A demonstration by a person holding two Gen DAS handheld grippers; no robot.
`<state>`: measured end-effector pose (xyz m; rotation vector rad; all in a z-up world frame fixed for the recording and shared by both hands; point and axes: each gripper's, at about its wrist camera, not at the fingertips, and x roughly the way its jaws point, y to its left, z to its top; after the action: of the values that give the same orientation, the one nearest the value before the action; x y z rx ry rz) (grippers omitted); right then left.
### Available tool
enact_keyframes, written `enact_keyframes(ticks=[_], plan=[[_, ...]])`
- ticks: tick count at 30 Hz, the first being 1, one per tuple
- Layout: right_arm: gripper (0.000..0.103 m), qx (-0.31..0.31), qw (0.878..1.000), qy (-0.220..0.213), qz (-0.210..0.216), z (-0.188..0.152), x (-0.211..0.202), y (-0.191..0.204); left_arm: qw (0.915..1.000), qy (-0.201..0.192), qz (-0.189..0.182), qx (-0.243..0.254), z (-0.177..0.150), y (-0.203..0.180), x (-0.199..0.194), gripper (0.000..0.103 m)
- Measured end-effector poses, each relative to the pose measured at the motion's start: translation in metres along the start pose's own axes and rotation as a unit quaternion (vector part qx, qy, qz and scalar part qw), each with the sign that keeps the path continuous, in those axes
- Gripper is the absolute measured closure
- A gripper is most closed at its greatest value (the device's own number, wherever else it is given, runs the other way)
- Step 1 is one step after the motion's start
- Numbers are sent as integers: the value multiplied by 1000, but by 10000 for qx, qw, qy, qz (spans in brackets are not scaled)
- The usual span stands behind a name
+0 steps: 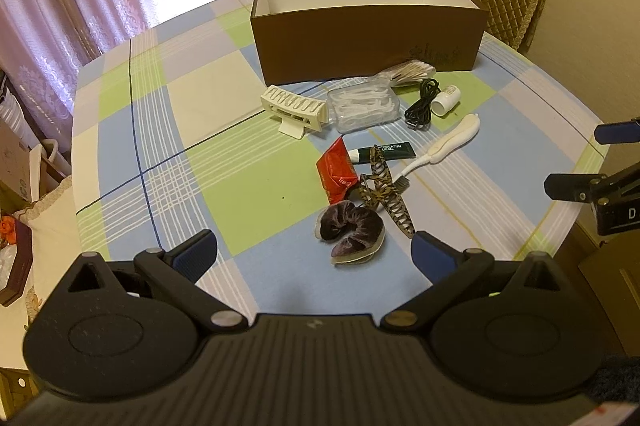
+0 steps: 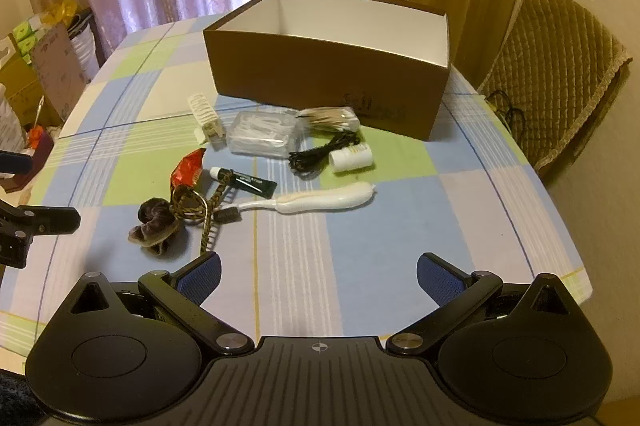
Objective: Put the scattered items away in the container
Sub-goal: 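Move the left tool toward the brown scrunchie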
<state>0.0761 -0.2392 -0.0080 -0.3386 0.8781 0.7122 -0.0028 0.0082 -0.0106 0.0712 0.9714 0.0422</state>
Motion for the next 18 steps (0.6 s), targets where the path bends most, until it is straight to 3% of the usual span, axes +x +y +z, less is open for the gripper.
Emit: enact_keyframes(ticks=[18], plan=[[2, -77, 10000, 9, 46, 4, 4, 10, 9999, 93, -112, -73, -5, 9, 7, 1]])
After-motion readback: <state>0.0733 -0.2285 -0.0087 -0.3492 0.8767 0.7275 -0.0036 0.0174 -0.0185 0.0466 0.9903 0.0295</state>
